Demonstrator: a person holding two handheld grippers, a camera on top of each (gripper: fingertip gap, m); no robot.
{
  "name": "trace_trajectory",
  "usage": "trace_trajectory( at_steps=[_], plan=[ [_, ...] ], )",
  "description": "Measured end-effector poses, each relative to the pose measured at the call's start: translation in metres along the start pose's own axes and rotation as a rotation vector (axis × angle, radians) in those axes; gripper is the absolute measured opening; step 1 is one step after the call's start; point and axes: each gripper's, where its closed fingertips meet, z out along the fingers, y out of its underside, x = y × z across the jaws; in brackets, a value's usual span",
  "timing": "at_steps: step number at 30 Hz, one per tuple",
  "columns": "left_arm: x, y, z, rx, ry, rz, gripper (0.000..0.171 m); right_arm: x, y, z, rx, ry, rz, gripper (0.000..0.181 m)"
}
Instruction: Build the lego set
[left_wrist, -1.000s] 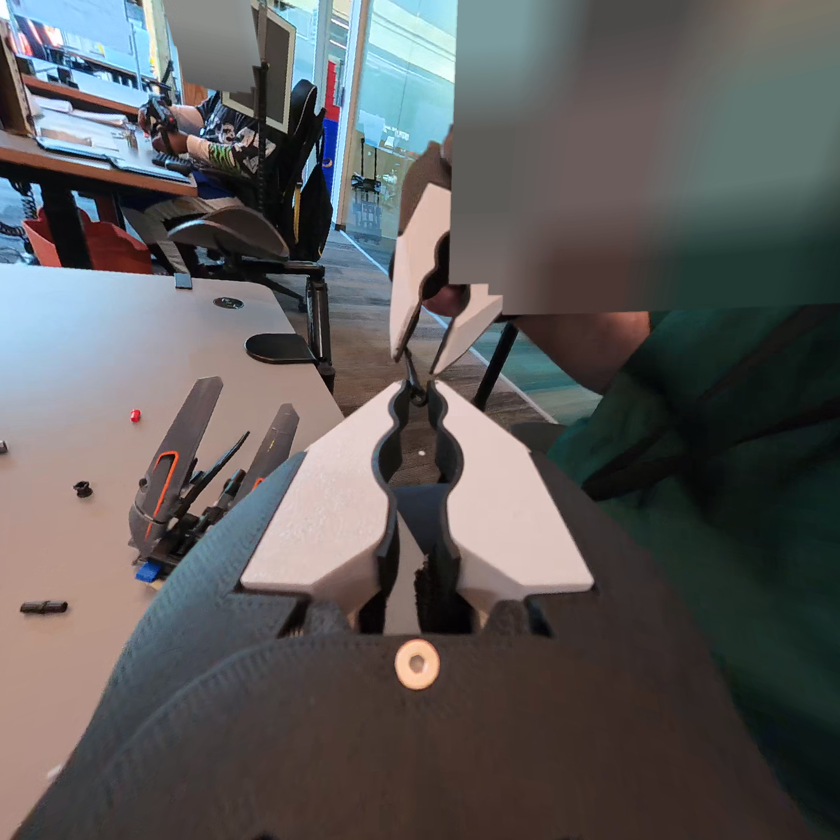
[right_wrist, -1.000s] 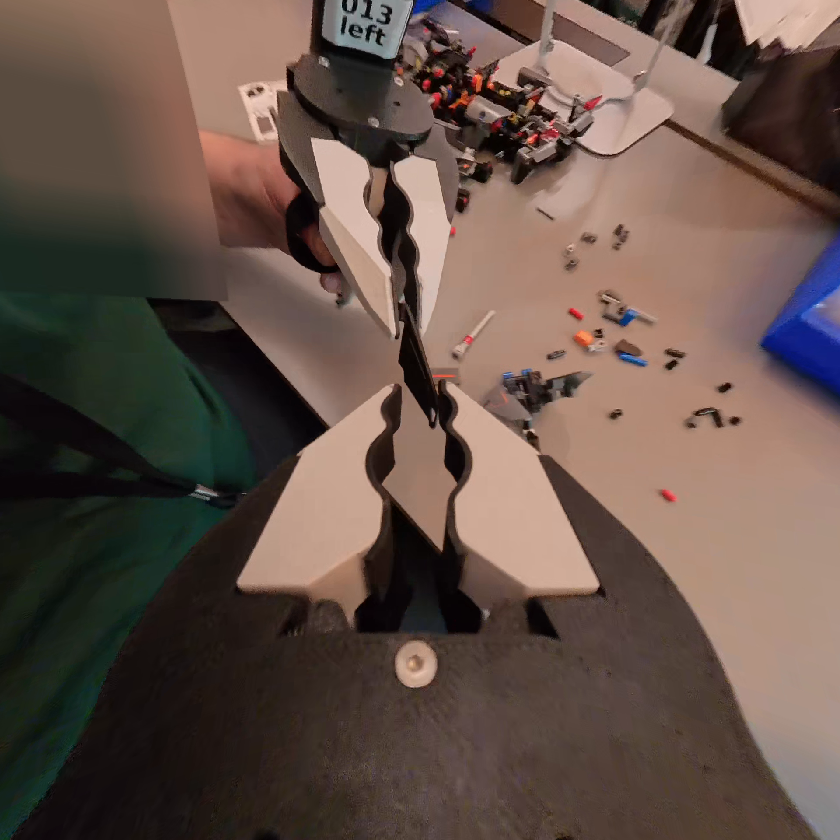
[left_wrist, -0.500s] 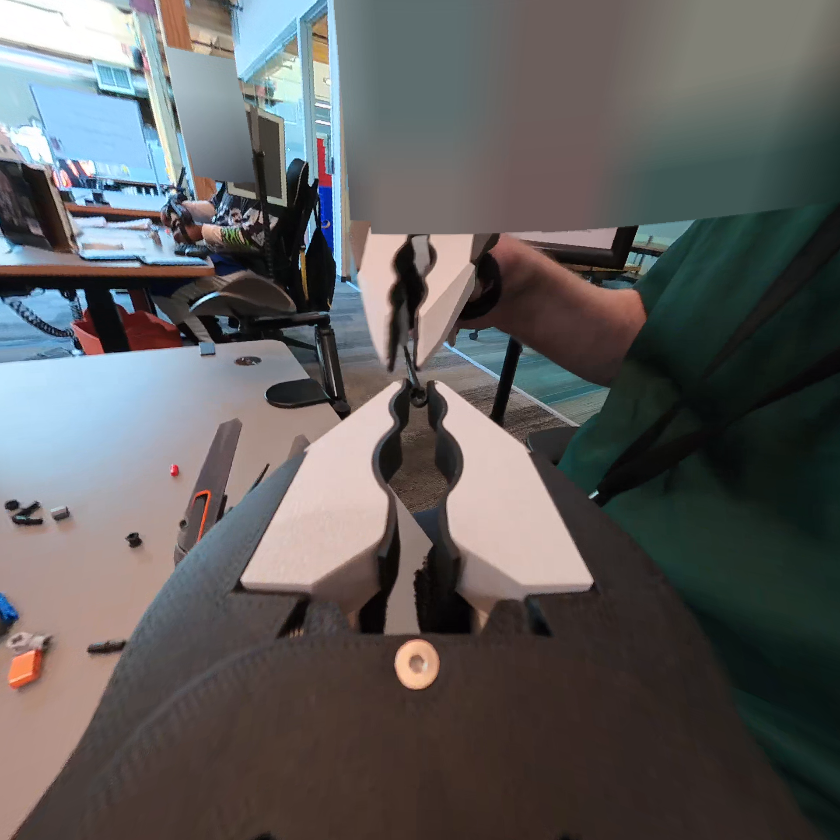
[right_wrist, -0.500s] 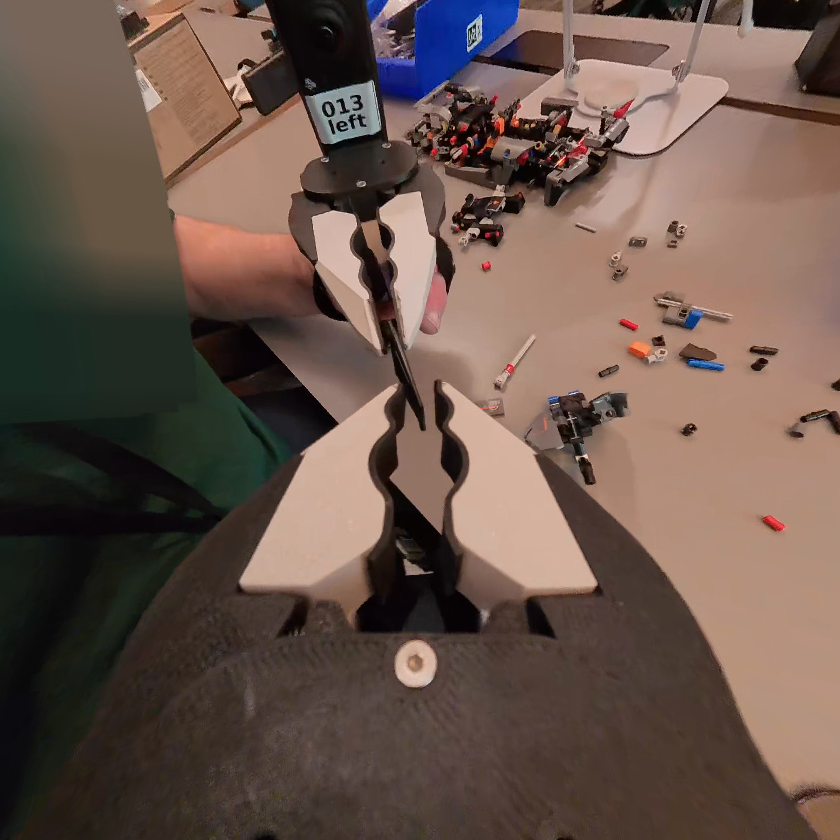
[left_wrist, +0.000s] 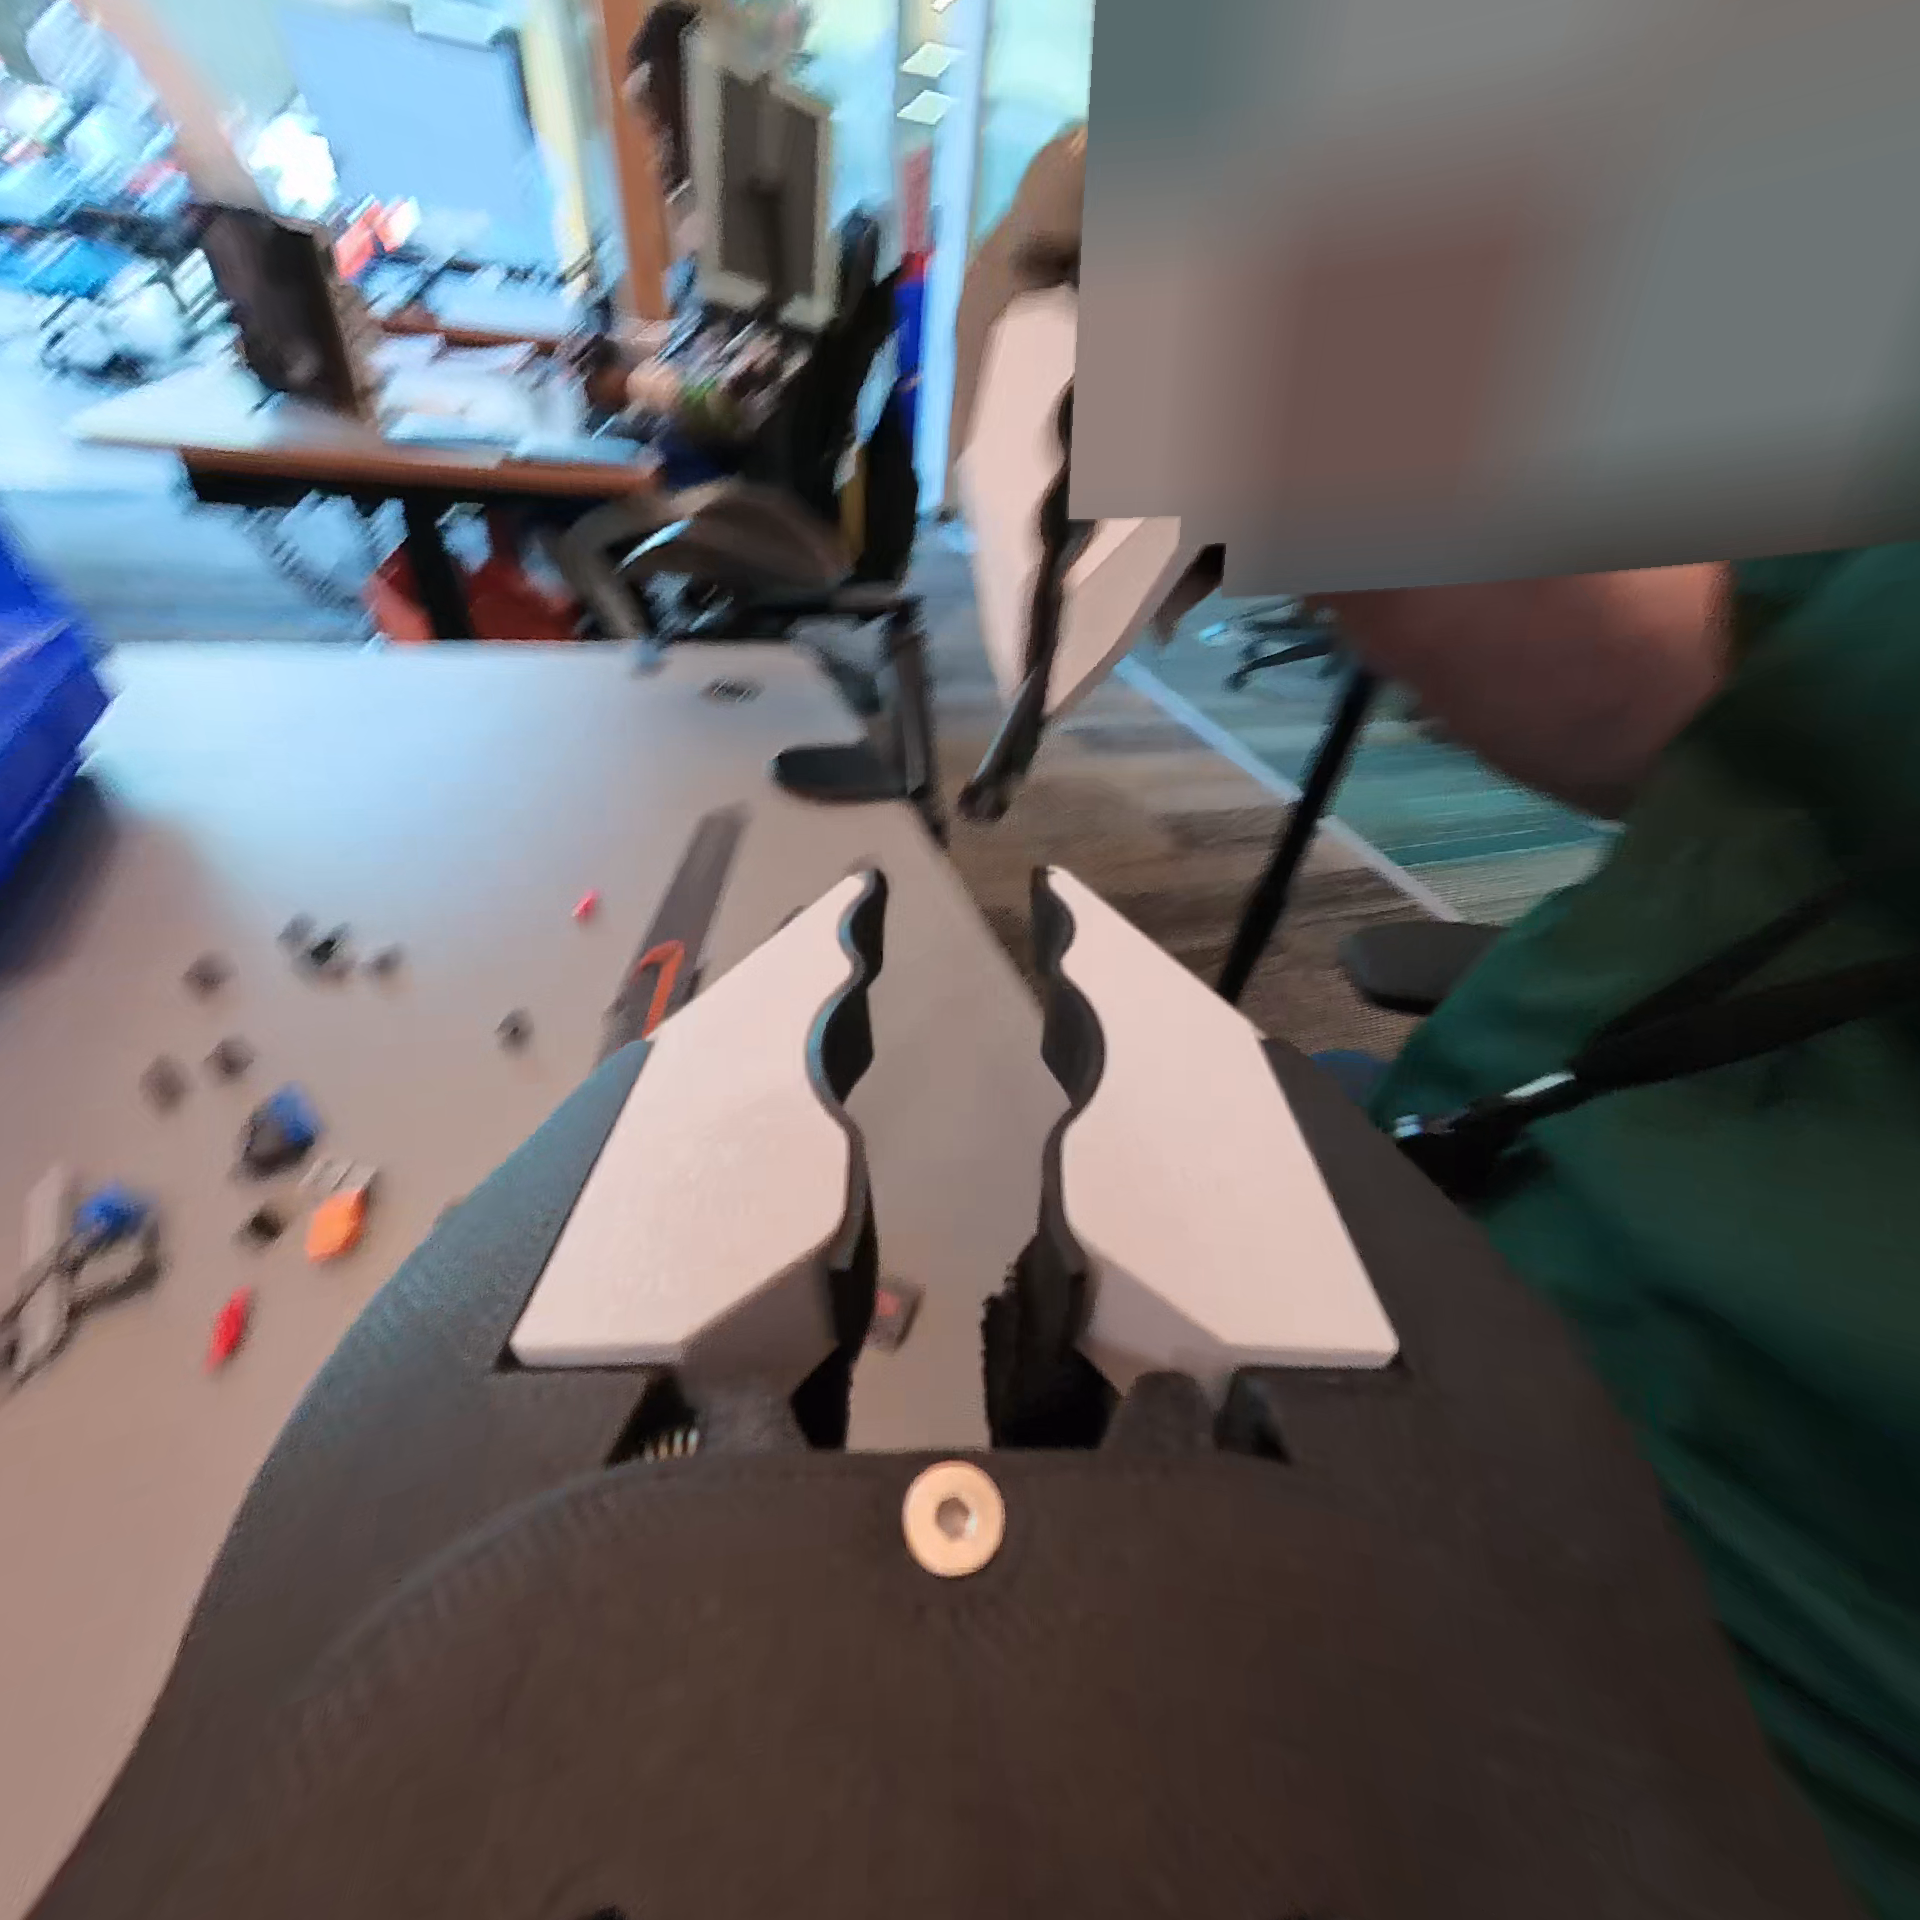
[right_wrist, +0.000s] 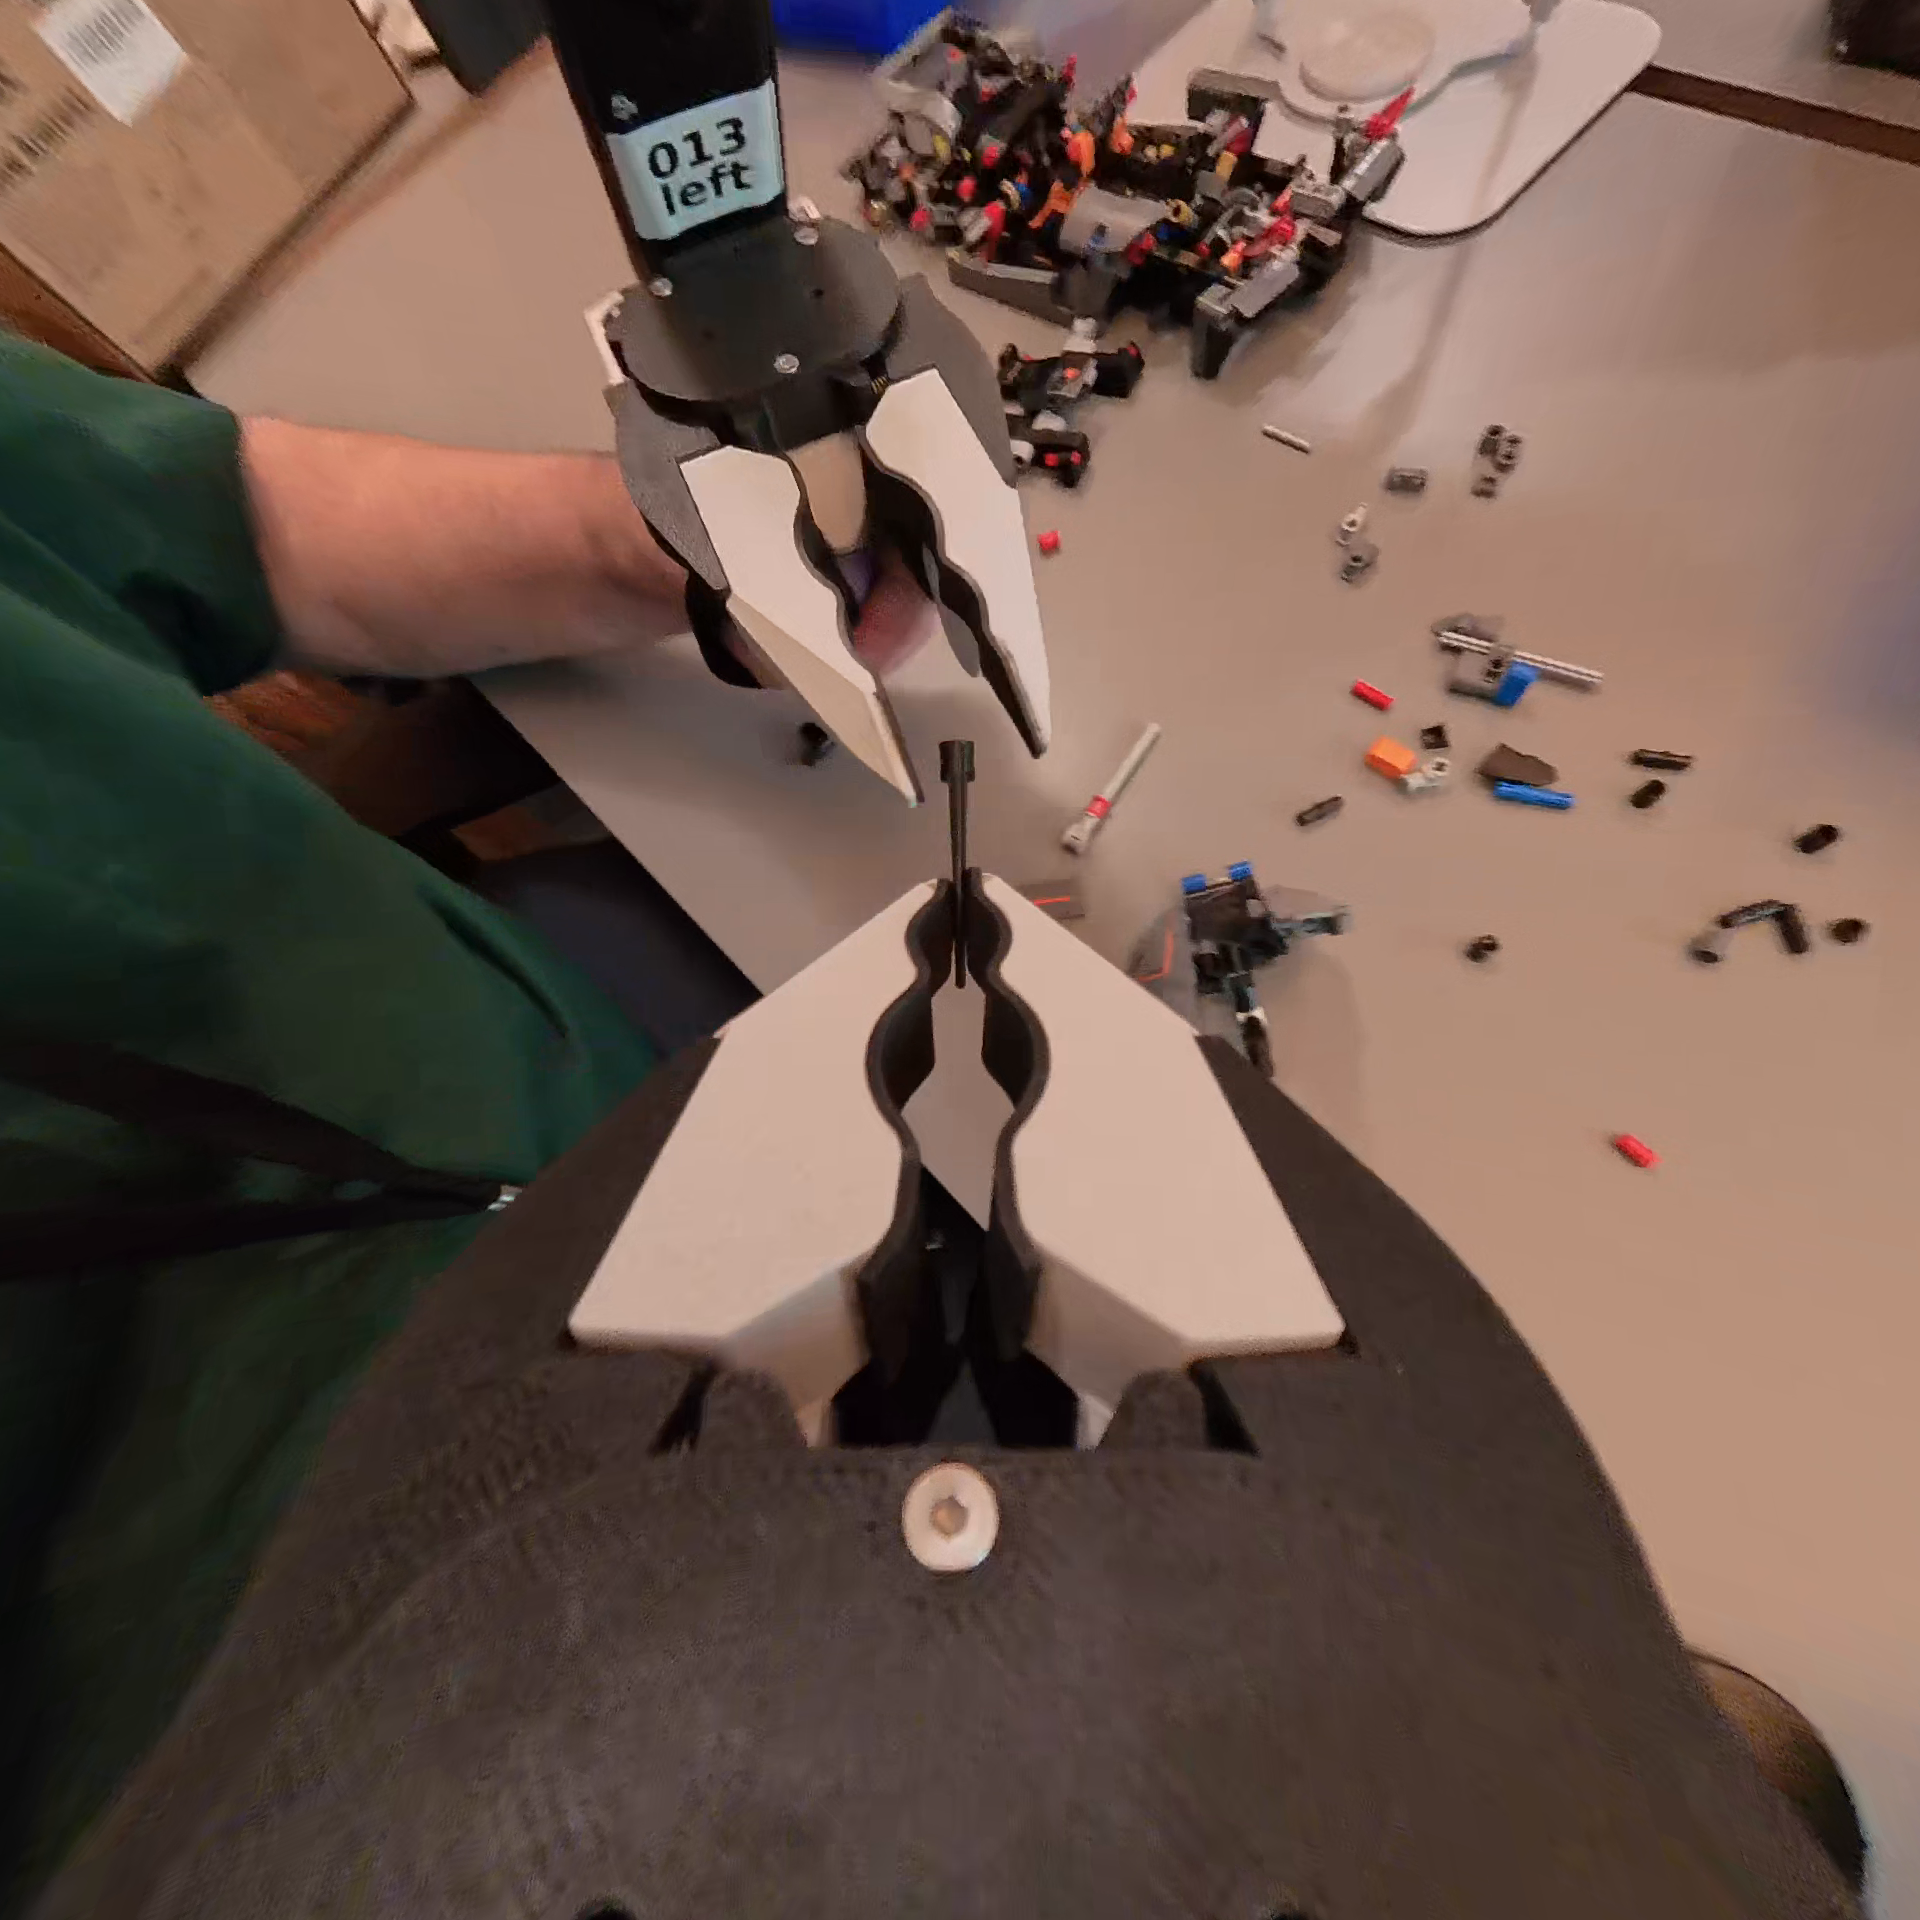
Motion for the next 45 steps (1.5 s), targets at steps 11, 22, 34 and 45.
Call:
trace_trajectory(
  at_steps=[11, 22, 34, 45],
  plan=[
    [-0.04, 0.053, 0.009, -0.24, -0.25, -0.033, 0.05, 0.045, 0.021, 0.03, -0.481, 0.24, -0.121, 0.0],
    [-0.045, 0.079, 0.035, -0.354, -0.425, -0.095, 0.055, 0.055, 0.035, 0.054, -0.715, 0.254, -0.145, 0.0],
    [-0.052, 0.089, 0.039, -0.398, -0.499, -0.077, 0.049, 0.065, 0.048, 0.059, -0.852, 0.317, -0.192, 0.0],
    [-0.058, 0.09, 0.042, -0.414, -0.518, -0.069, 0.043, 0.071, 0.05, 0.062, -0.871, 0.322, -0.197, 0.0]
  ],
)
